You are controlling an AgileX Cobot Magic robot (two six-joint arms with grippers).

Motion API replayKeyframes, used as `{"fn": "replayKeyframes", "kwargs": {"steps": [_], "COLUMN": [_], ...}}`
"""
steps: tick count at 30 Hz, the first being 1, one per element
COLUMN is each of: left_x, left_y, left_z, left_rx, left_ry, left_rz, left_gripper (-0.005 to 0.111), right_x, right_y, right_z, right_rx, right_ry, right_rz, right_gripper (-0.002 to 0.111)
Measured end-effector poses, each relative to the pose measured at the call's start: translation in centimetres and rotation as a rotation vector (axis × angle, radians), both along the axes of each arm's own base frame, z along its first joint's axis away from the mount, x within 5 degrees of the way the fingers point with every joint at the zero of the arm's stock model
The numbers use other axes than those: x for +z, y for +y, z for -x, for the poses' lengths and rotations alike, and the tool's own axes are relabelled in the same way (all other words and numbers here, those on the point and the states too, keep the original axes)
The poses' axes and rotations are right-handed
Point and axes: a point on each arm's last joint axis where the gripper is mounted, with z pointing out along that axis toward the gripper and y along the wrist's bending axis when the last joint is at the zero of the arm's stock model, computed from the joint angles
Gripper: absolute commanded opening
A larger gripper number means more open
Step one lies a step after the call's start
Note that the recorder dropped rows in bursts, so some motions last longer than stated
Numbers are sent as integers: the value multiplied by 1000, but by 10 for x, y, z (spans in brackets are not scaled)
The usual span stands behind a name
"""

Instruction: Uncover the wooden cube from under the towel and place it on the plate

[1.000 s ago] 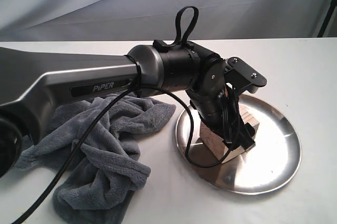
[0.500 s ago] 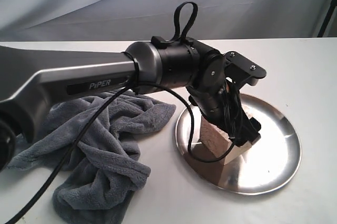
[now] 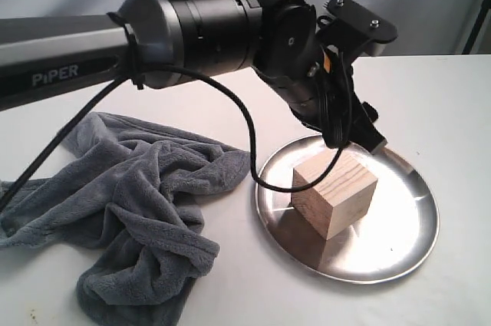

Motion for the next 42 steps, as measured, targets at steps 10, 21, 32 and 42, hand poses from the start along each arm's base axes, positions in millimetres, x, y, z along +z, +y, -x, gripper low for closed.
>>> {"fn": "replayKeyframes", "kwargs": {"steps": [10, 21, 32, 42], "left_x": [3, -6, -8, 23], "left_y": [54, 144, 196, 210], "left_z": [-40, -79, -91, -85], "left_rx": [202, 495, 669, 740], "left_ry": [81, 297, 384, 296], "left_rz": [-52, -190, -295, -308], "left_gripper": [0, 0, 0, 0], "right_x": [0, 0, 0, 0], "right_y": [0, 0, 0, 0], "right_z": [0, 0, 0, 0], "right_rx": [0, 0, 0, 0], "right_ry": [0, 0, 0, 0], "right_rz": [0, 0, 0, 0], "right_gripper": [0, 0, 0, 0]}}
